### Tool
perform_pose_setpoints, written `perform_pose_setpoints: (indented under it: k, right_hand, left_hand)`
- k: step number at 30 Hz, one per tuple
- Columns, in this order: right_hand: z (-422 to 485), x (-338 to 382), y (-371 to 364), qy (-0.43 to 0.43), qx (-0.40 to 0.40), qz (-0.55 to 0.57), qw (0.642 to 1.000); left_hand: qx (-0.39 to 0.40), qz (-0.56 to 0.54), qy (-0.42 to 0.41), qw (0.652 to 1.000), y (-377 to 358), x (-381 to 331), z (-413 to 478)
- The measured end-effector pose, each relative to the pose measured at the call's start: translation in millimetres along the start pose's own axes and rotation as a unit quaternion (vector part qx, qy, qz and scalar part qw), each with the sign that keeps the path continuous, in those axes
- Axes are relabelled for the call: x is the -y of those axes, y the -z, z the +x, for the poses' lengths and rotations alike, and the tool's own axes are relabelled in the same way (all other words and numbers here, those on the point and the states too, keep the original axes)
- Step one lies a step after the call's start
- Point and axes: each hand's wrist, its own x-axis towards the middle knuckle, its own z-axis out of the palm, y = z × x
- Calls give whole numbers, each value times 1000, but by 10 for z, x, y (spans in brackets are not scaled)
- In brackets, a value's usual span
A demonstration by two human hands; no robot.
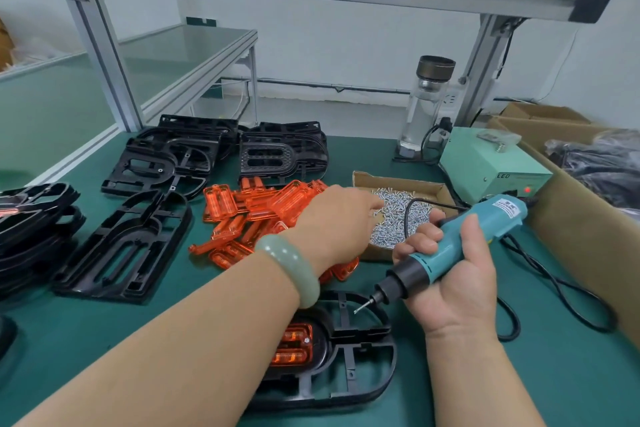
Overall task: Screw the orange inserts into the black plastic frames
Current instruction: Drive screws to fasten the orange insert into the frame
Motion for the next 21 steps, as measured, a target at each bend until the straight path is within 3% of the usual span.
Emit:
perform_pose_setpoints:
  k: [9, 16, 21]
  right_hand:
    - [27, -8, 29, -4, 12, 9, 1000]
    - [19, -9, 22, -8, 20, 15, 1000]
    - [17, -7, 26, -6, 12, 10, 1000]
  left_hand:
    - [185, 110, 31, 976, -249, -89, 411]
    - [86, 159, -7, 984, -264, -140, 464]
    - [57, 54, 25, 997, -229, -101, 453]
